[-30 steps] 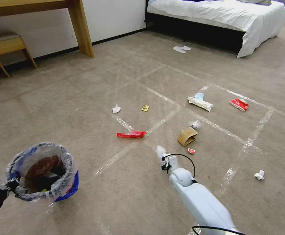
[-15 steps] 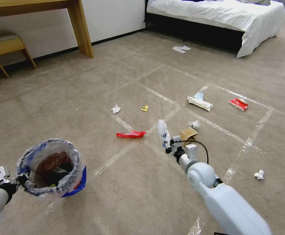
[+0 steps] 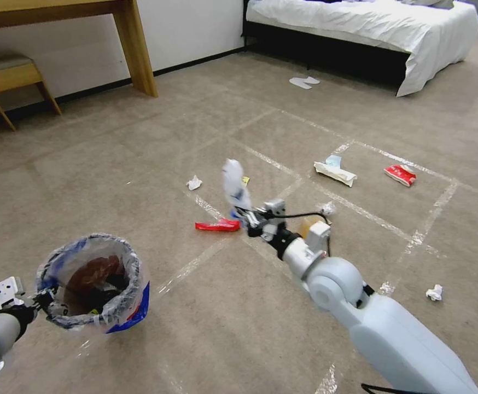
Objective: Pick up the trash bin and place the garbage on the floor into it.
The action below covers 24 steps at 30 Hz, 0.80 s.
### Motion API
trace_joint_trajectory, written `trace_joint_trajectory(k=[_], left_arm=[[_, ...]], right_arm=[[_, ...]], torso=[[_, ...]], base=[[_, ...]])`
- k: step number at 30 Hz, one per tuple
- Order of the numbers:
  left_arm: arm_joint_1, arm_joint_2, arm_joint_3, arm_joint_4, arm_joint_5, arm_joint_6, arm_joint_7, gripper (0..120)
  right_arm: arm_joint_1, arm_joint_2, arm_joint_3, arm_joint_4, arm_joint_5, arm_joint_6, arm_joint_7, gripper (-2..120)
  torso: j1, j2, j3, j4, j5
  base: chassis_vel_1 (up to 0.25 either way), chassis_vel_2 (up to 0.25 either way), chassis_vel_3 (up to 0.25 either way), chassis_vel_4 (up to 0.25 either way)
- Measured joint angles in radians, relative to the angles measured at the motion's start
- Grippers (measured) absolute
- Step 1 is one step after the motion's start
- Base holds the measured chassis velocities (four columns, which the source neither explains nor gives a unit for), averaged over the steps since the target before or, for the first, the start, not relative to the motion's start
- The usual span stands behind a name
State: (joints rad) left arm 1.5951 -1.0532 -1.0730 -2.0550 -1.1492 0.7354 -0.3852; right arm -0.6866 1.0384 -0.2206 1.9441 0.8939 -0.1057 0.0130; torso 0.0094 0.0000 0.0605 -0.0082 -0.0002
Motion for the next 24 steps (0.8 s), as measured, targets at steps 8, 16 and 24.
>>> trace_joint_trajectory(k=[8, 16, 24], left_arm=[[0.0, 0.002, 0.006, 0.001, 0.014, 0.0, 0.008, 0], [0.002, 0.001, -0.003, 0.0, 0.021, 0.0, 0.012, 0], [0.0, 0.001, -0.005, -0.005, 0.023, 0.0, 0.013, 0]], right_arm=[[0.149, 0.132, -0.166, -0.053, 0.087, -0.016, 0.024, 0], [0.264, 0.247, -0.321, -0.111, 0.131, -0.059, 0.081, 0], [0.301, 0.289, -0.427, -0.144, 0.138, -0.099, 0.126, 0]], torso=[[0.0, 0.0, 0.0, 0.0, -0.0001], [0.0, 0.0, 0.0, 0.0003, -0.0002], [0.0, 0.0, 0.0, -0.0001, -0.0001]], base=[[0.0, 0.0, 0.0, 0.0], [0.0, 0.0, 0.0, 0.0], [0.0, 0.0, 0.0, 0.0]])
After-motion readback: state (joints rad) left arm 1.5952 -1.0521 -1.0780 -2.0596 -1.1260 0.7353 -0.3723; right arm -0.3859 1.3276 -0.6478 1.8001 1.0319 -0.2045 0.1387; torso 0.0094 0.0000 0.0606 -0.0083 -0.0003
